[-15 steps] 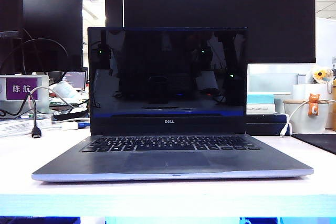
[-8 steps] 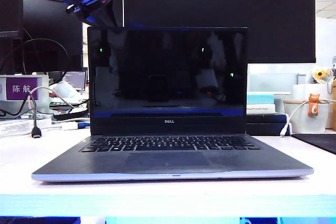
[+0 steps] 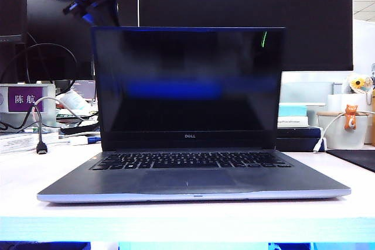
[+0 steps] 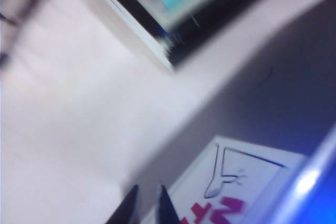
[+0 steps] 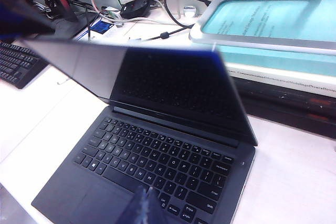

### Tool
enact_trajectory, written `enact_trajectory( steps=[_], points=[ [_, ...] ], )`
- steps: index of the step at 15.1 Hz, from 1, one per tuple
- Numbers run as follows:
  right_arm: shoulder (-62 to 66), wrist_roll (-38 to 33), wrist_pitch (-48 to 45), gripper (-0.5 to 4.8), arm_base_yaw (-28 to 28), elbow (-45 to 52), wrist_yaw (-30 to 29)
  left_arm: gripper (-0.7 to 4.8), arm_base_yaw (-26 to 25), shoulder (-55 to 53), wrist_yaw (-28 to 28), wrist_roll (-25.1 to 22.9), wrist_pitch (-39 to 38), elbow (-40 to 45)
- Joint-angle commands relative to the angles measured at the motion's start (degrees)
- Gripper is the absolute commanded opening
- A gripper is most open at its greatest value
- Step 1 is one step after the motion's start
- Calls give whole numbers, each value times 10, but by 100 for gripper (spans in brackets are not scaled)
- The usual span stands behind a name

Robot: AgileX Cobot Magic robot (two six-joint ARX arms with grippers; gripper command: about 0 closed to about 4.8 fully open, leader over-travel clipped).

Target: Close the lid of the gray laptop.

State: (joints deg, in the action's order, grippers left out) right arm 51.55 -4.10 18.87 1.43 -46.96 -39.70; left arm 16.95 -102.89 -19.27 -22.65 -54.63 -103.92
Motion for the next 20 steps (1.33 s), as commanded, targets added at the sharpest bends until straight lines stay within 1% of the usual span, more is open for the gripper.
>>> enact_trajectory(
  steps=[1, 3, 5, 7, 8, 10, 12, 13, 15, 16, 17, 18, 19, 20],
  points=[
    [-1, 3, -1, -5, 0, -3, -3, 51, 37, -7, 0, 8, -118, 9],
    [-1, 11, 13, -5, 0, -3, -3, 48, 65, -7, 3, 17, -121, 9],
    [-2, 18, 32, -5, 0, -3, -3, 47, 89, -7, 12, 67, -101, 9],
    [-2, 21, 37, -5, 0, -3, -3, 47, 108, -5, 70, 94, -108, 9],
    [-2, 23, 36, -5, 0, -3, -3, 47, 114, -2, 89, 98, -116, 9],
    [-2, 24, 37, -5, 0, -3, -3, 46, 123, 25, 92, 115, -130, 9],
    [-2, 25, 36, -5, 0, -3, -3, 16, 123, 51, 93, 130, -133, 11],
    [-2, 27, 36, -5, 0, -3, -3, 16, 122, 63, 92, 133, -125, 24],
    [-2, 27, 36, -5, 0, -3, -3, 16, 122, 68, 93, 138, -101, 81],
    [-2, 27, 37, -5, 0, -3, -3, 16, 122, 69, 101, 149, -70, 122],
    [-2, 27, 45, -5, 0, -3, -3, 16, 123, 75, 102, 170, -23, 176],
    [-2, 29, 55, -5, 0, -3, -3, 16, 126, 87, 100, 180, 3, 214],
    [-2, 44, 72, -5, 0, -3, -3, 16, 139, 124, 106, 194, 38, 269],
    [-2, 51, 76, -5, 0, -3, -2, 16, 144, 150, 108, 200, 52, 292]
  ],
)
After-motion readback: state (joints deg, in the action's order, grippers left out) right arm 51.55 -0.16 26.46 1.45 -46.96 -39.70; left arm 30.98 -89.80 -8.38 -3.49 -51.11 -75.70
